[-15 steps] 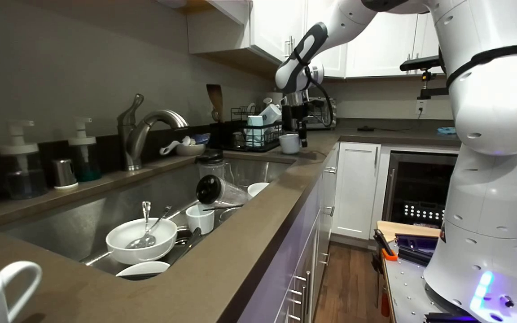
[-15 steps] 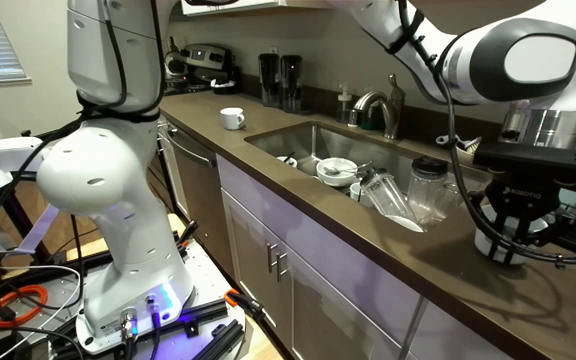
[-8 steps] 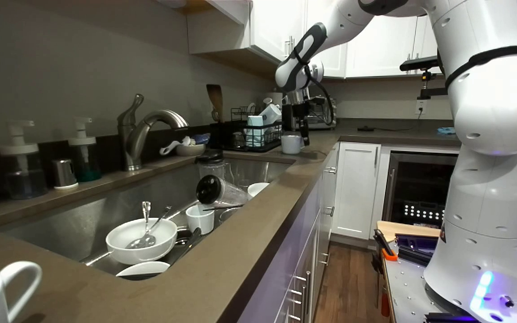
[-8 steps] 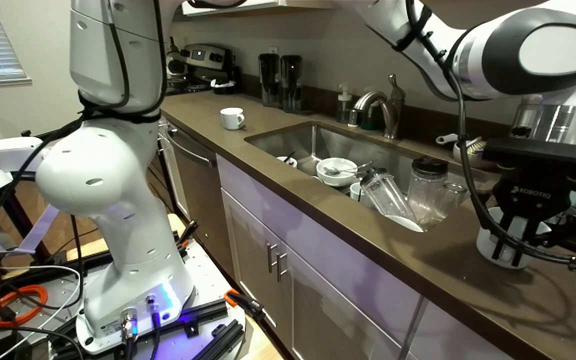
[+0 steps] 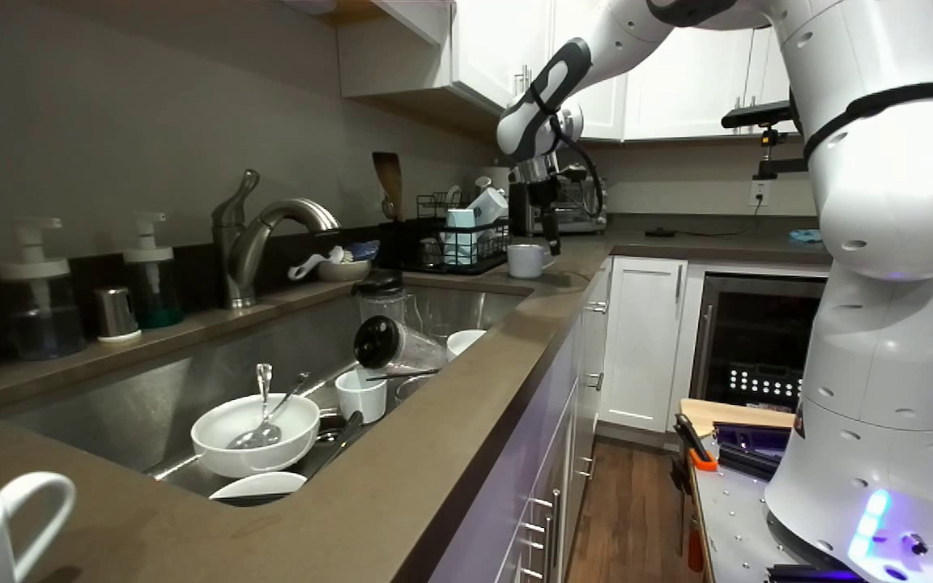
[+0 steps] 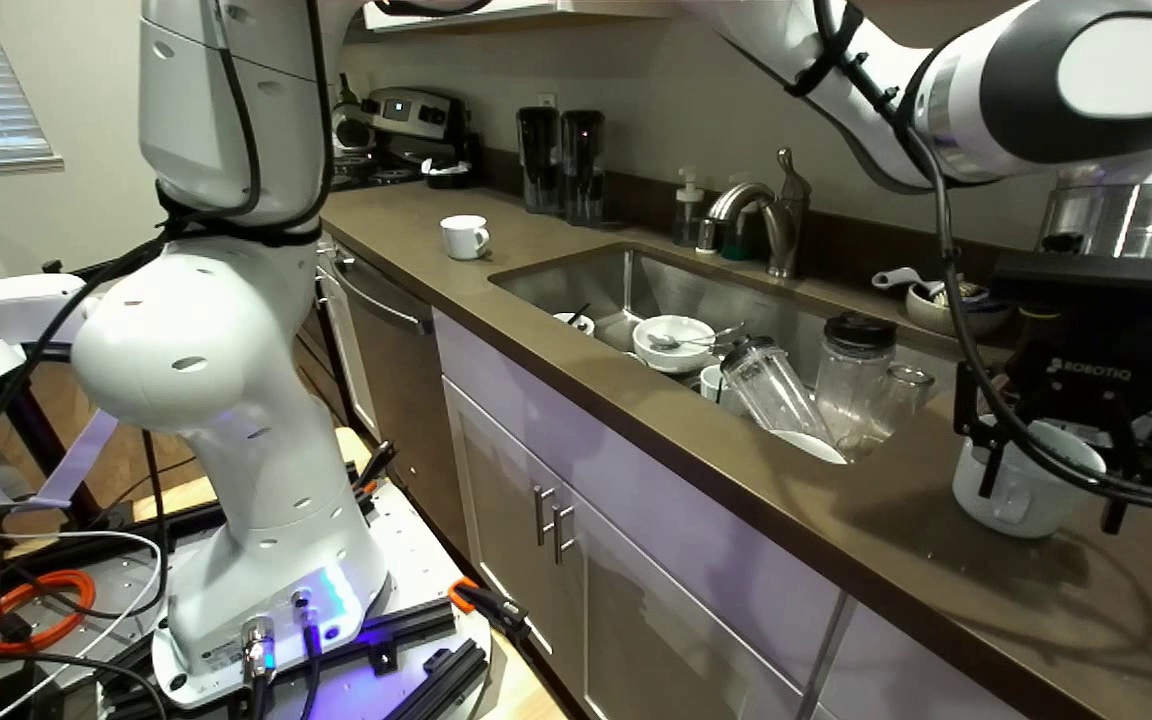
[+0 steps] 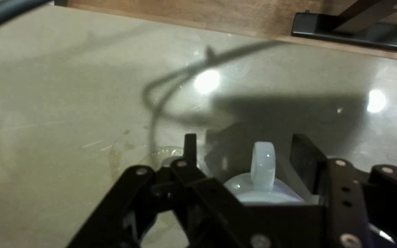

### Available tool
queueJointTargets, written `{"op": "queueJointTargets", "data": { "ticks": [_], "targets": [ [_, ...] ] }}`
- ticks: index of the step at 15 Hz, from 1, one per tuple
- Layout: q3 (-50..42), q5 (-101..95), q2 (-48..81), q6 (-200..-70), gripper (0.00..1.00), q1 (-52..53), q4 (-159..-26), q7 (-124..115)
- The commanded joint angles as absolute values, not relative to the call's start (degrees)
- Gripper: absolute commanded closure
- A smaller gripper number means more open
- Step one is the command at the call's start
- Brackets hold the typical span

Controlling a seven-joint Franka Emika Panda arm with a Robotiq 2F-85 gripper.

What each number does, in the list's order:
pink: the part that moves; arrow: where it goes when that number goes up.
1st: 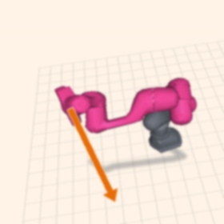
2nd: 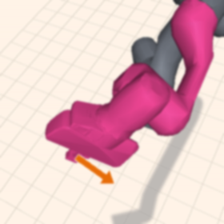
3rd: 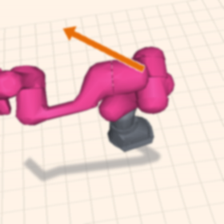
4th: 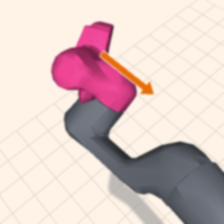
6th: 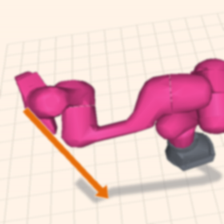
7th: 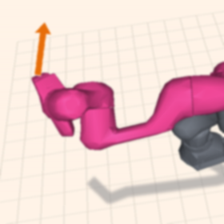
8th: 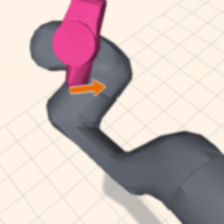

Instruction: Pick up the white mug on the right side of the counter, pour the liquid out of the mug and into the sink, place the mug down on the right side of the counter

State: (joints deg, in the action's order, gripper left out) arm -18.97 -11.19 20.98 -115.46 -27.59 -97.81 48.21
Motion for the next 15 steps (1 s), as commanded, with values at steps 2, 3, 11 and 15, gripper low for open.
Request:
{"op": "queueJointTargets", "data": {
  "ticks": [2, 3, 11, 15],
  "targets": [
    [-19.1, -15.1, 18.1, -113.2, 0.0, -26.9, -97.0, 47.7],
    [-19.1, -15.7, 17.2, -113.1, 0.0, -26.7, -97.2, 47.7],
    [-19.0, -14.8, 13.3, -110.5, 0.0, -26.0, -96.8, 48.3],
    [-19.1, -14.8, 10.8, -109.6, 0.0, -25.5, -97.9, 48.3]
  ]
}}
